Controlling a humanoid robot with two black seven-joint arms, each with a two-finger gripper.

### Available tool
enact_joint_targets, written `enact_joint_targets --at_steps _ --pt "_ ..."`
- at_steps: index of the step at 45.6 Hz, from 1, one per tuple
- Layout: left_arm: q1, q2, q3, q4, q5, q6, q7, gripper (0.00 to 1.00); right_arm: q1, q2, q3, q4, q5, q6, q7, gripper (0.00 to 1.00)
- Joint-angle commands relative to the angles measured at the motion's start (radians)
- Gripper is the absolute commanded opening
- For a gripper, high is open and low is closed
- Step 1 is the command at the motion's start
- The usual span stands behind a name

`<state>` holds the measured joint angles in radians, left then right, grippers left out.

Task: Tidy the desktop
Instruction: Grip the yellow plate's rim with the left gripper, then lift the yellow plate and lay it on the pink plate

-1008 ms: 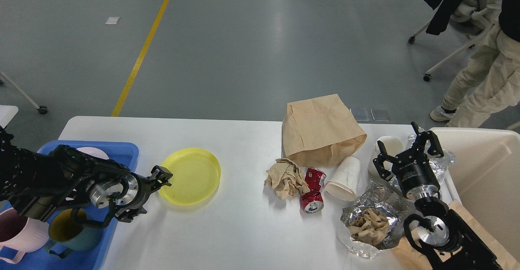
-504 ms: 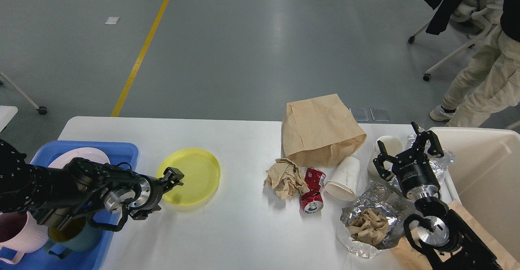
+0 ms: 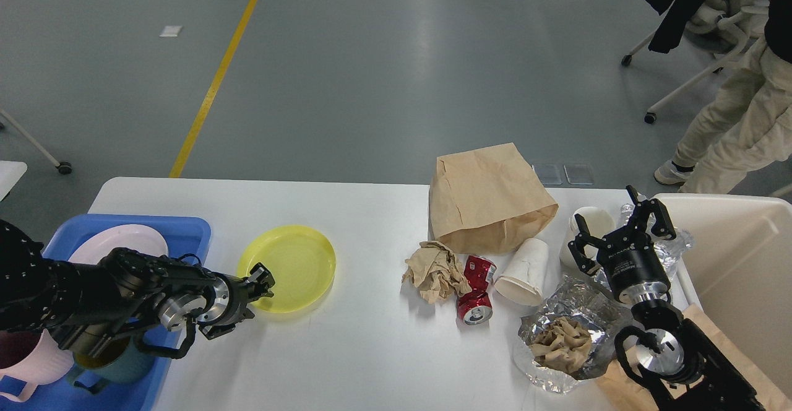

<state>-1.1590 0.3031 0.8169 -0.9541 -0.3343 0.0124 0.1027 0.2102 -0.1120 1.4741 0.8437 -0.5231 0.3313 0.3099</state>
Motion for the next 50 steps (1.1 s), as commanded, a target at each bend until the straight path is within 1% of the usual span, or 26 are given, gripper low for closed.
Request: enact_joint_targets --at_steps 1,4,7,12,29,33,35,39,45,46,50 --pt "0.005 0.004 -0.001 0.002 -0.006 0.0 0.0 0.24 0.0 0.0 0.0 0.0 0.0 0.0 0.0 1.0" --pt "0.007 0.005 -0.001 0.003 -0.009 0.0 0.0 0.2 0.0 0.0 0.0 0.0 0.0 0.0 0.0 1.0" --pt "0.01 0.01 -0.001 0.006 -0.015 0.0 0.0 0.11 0.0 0.0 0.0 0.0 0.0 0.0 0.0 1.0" --pt "0.018 0.011 -0.013 0.014 -0.015 0.0 0.003 0.01 0.0 0.0 0.0 0.0 0.0 0.0 0.0 1.0" --pt "0.015 0.013 -0.016 0.011 -0.017 0.0 0.006 0.0 0.0 0.0 0.0 0.0 0.0 0.0 0.0 1.0" --pt "-0.01 0.021 -0.03 -0.017 -0.018 -0.02 0.012 0.0 0.0 0.0 0.0 0.0 0.0 0.0 0.0 1.0" --pt "-0.053 0.043 -0.024 -0.064 -0.023 -0.04 0.02 0.0 0.0 0.0 0.0 0.0 0.0 0.0 0.0 1.0" --pt "-0.166 0.135 0.014 -0.182 -0.038 -0.048 0.037 0.0 0.0 0.0 0.0 0.0 0.0 0.0 0.0 1.0" --pt "-0.364 0.194 0.126 -0.325 -0.06 -0.058 0.037 0.0 0.0 0.0 0.0 0.0 0.0 0.0 0.0 1.0" --pt "-0.437 0.211 0.18 -0.369 -0.08 -0.081 0.037 0.0 0.0 0.0 0.0 0.0 0.0 0.0 0.0 1.0" --pt "-0.56 0.228 0.26 -0.439 -0.133 -0.143 0.037 0.0 0.0 0.0 0.0 0.0 0.0 0.0 0.0 1.0"
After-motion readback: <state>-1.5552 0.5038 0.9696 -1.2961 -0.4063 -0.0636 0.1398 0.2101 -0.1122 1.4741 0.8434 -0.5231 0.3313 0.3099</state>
